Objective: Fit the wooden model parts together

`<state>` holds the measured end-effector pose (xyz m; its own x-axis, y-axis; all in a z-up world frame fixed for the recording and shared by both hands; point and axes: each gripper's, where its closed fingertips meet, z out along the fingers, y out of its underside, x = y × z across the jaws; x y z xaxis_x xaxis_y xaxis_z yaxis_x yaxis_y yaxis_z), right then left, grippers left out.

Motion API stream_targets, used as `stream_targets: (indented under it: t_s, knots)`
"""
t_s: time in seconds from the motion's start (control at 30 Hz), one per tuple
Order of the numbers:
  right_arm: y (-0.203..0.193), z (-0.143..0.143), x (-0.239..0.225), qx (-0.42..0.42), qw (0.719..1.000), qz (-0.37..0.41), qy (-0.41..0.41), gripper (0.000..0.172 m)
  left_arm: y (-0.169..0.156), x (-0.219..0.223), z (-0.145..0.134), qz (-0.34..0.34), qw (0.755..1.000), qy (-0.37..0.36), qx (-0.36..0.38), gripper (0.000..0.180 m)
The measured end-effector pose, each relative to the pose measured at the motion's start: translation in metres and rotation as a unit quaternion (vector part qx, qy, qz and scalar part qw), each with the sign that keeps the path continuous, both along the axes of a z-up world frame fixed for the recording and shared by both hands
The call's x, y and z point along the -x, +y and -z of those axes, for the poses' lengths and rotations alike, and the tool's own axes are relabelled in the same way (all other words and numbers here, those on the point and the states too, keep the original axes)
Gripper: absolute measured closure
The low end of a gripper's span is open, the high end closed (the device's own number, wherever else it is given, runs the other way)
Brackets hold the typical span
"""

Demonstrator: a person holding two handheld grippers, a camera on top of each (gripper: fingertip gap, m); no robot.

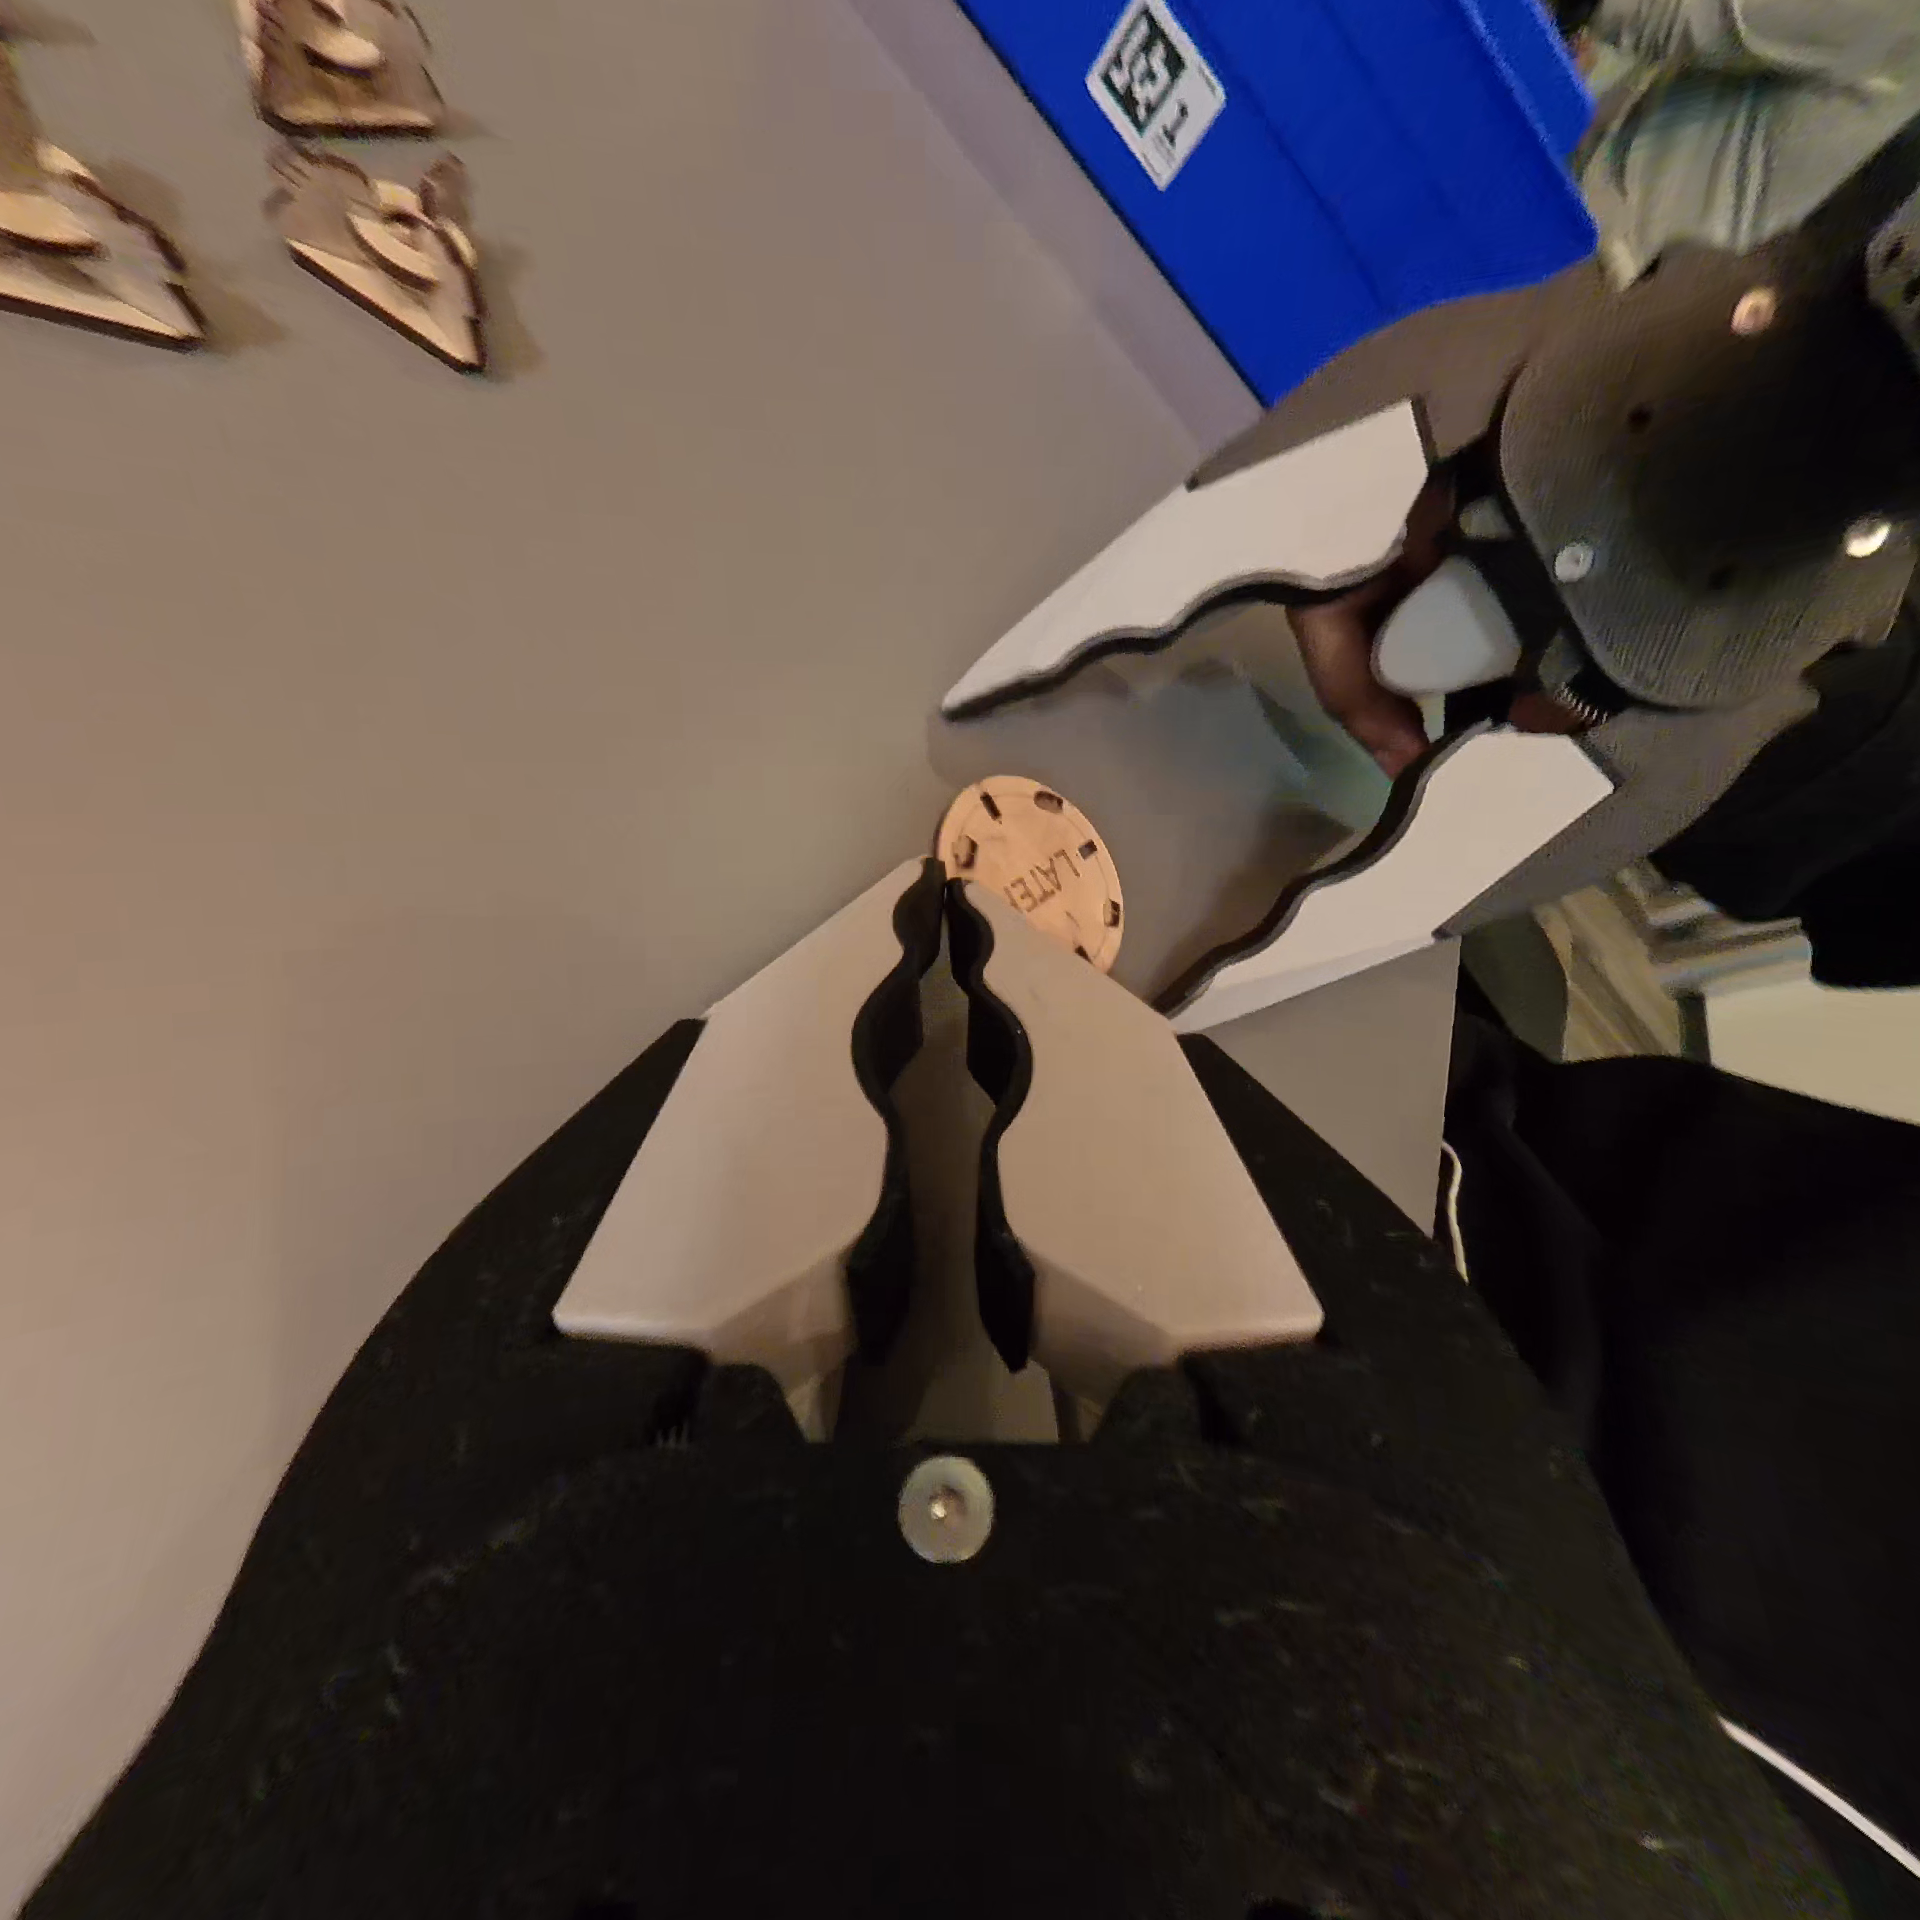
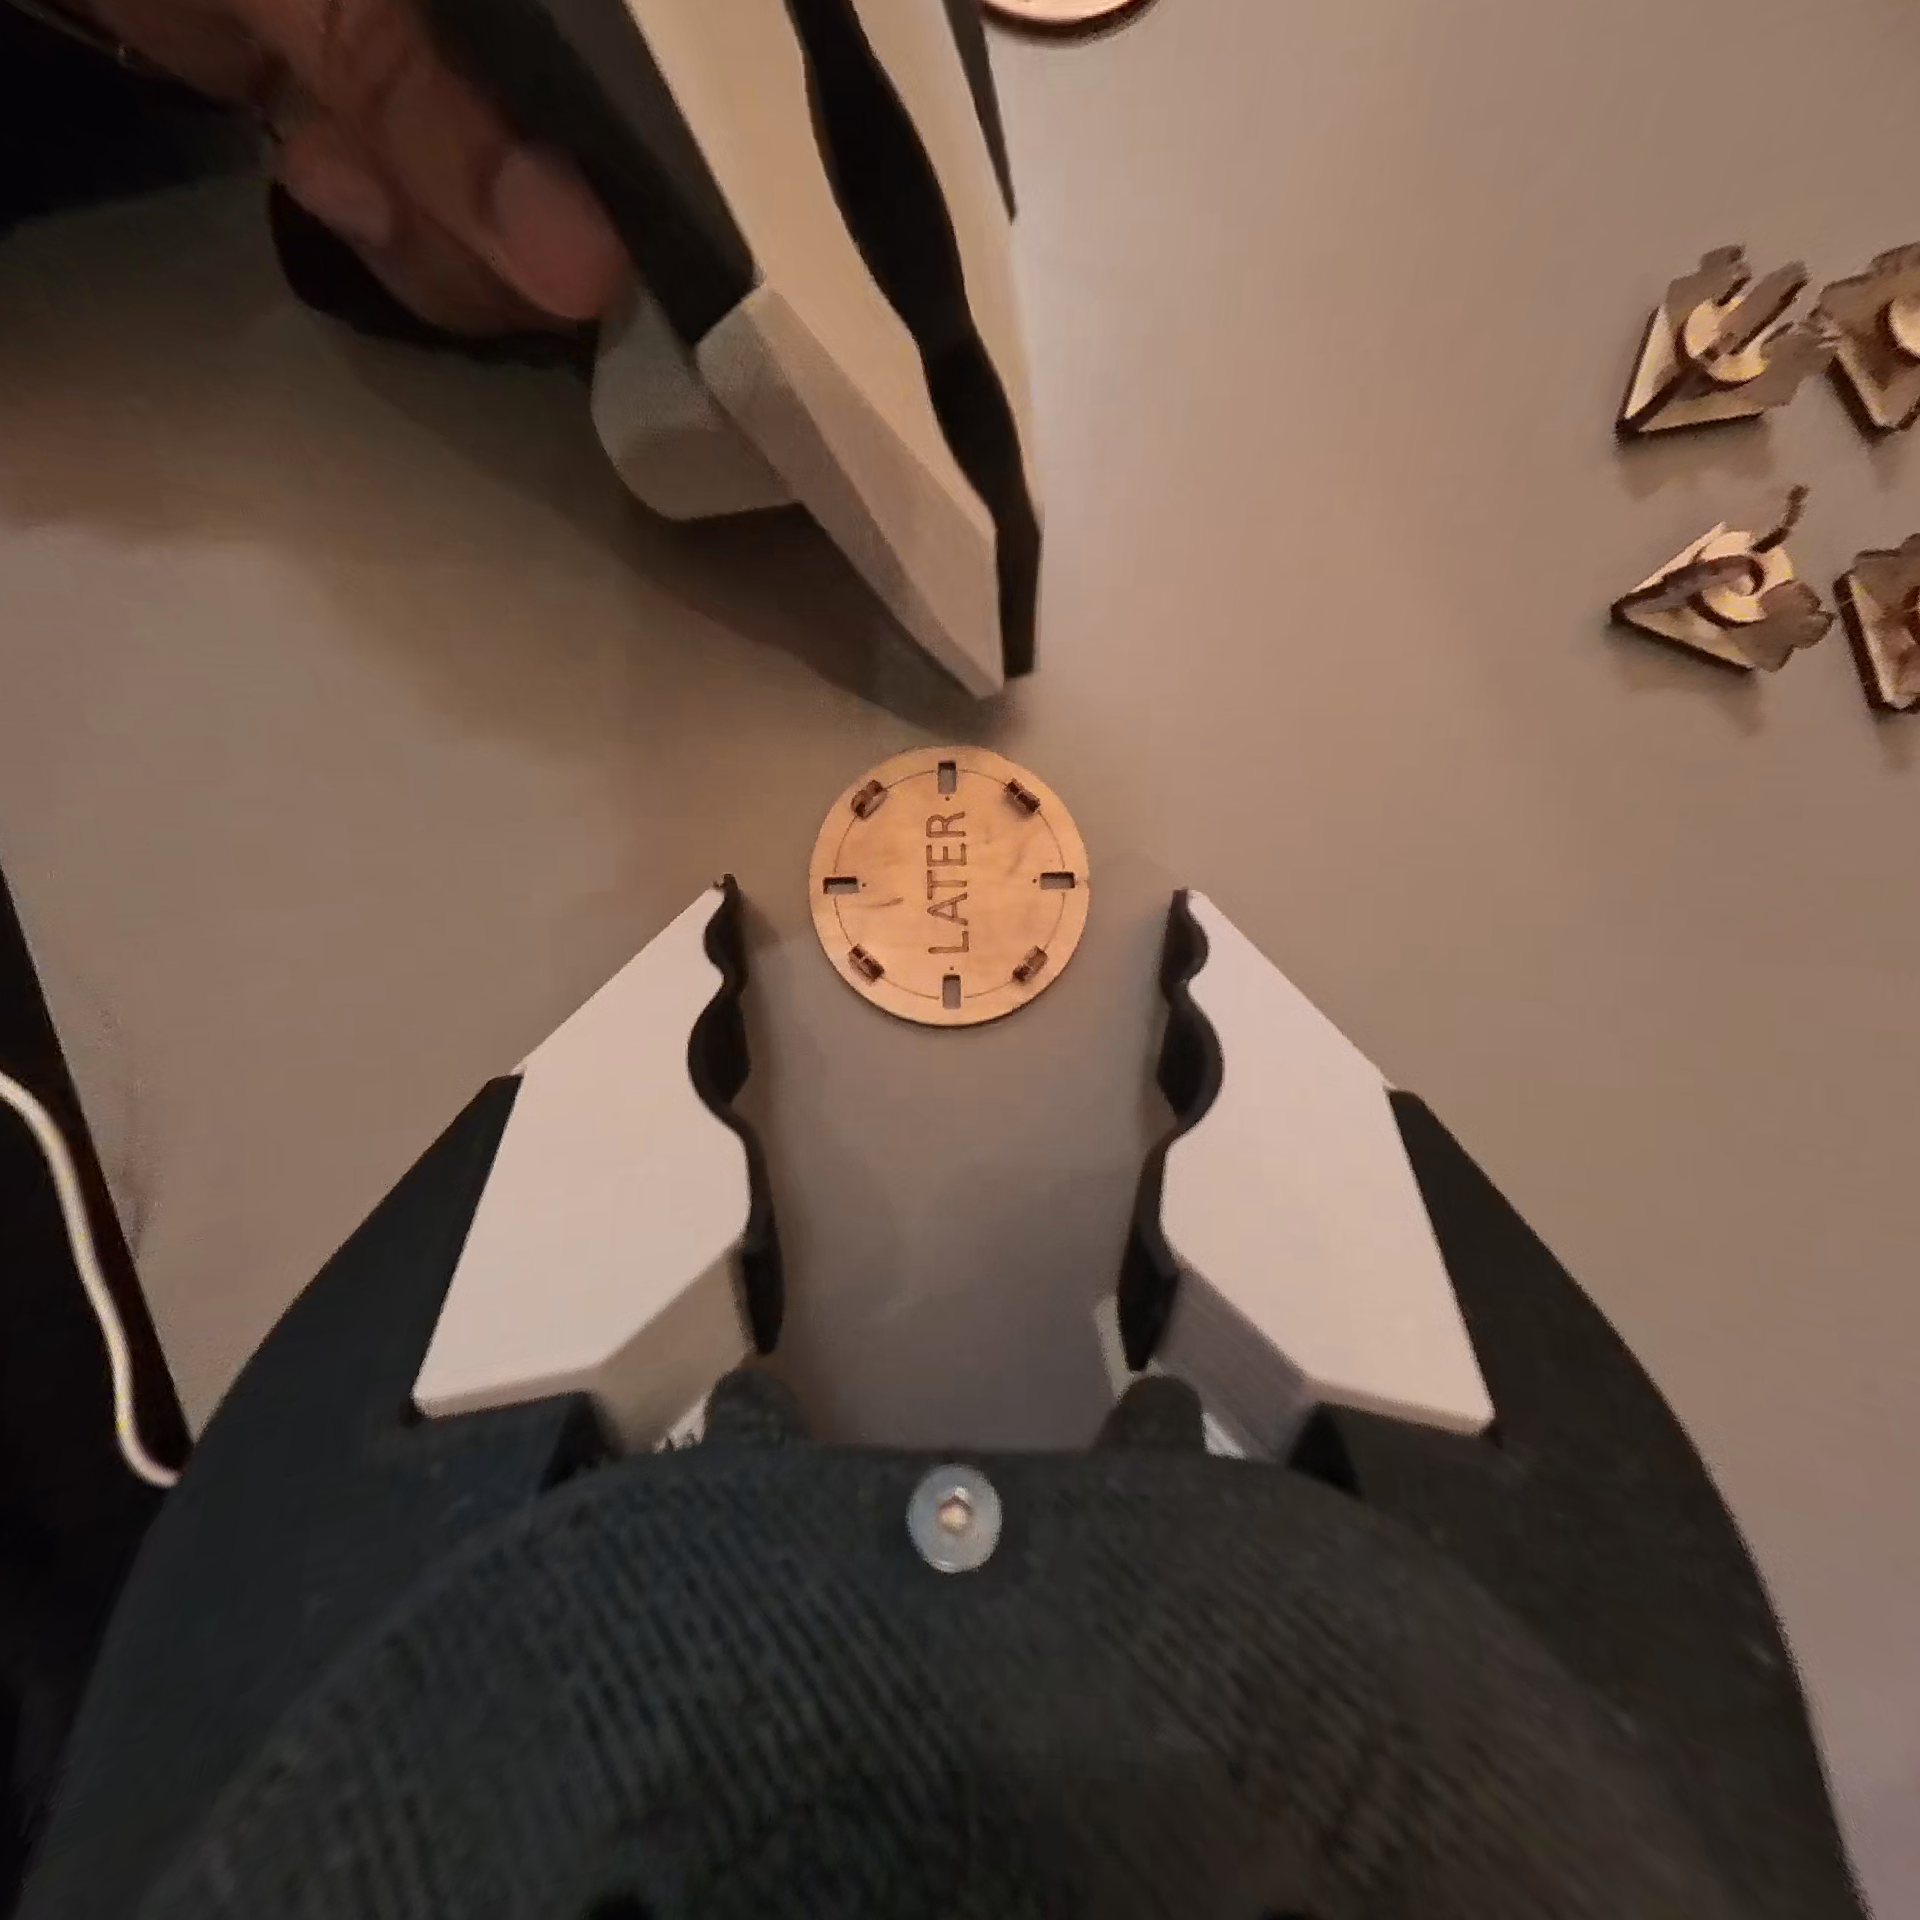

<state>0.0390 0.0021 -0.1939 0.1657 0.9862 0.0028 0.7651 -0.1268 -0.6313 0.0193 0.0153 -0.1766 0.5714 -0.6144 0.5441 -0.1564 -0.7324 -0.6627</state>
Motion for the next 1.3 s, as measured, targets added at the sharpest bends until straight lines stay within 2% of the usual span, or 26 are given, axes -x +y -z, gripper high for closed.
stream_targets:
  t_s: [0.03,0.13,0.23,0.4,0.53,0.67,0.73,0.87,0.93,1.0,1.17,1.3]
  knots:
    - [0.001,0.000,0.000,-0.001,1.000,0.006,0.007,0.094,0.003,0.002,-0.002,-0.010,1.000,-0.006,-0.004,0.180]
    - [0.005,-0.002,-0.002,-0.002,1.000,0.018,0.020,0.121,0.010,0.006,-0.014,-0.030,0.999,-0.041,-0.009,0.180]
    - [0.005,-0.002,-0.003,-0.003,0.999,0.020,0.031,0.121,0.014,0.008,-0.024,-0.042,0.996,-0.074,-0.014,0.180]
    - [0.008,-0.006,-0.003,-0.026,0.998,0.019,0.051,0.121,0.020,0.013,-0.029,-0.063,0.994,-0.079,-0.034,0.172]
    - [0.023,-0.034,0.001,-0.103,0.988,0.032,0.107,0.121,0.026,0.019,-0.043,-0.085,0.988,-0.120,-0.047,0.154]
    - [0.028,-0.066,0.016,-0.185,0.969,0.017,0.164,0.121,0.017,0.014,-0.062,-0.055,0.976,-0.210,-0.019,0.143]
    - [0.026,-0.074,0.024,-0.211,0.960,0.009,0.182,0.121,0.013,0.013,-0.070,-0.042,0.969,-0.242,-0.016,0.147]
    - [0.023,-0.085,0.036,-0.240,0.948,-0.002,0.210,0.121,0.012,0.016,-0.078,-0.040,0.965,-0.258,-0.034,0.177]
    - [0.023,-0.088,0.039,-0.243,0.944,-0.003,0.223,0.121,0.014,0.020,-0.079,-0.046,0.965,-0.252,-0.053,0.179]
    - [0.025,-0.092,0.040,-0.227,0.943,0.001,0.242,0.126,0.018,0.025,-0.081,-0.061,0.966,-0.240,-0.075,0.180]
    - [0.035,-0.123,0.036,-0.101,0.930,0.001,0.352,0.111,0.018,0.029,-0.083,-0.058,0.970,-0.206,-0.119,0.180]
    - [0.028,-0.129,0.041,-0.007,0.917,-0.093,0.387,0.124,0.011,0.023,-0.088,-0.031,0.968,-0.204,-0.143,0.180]
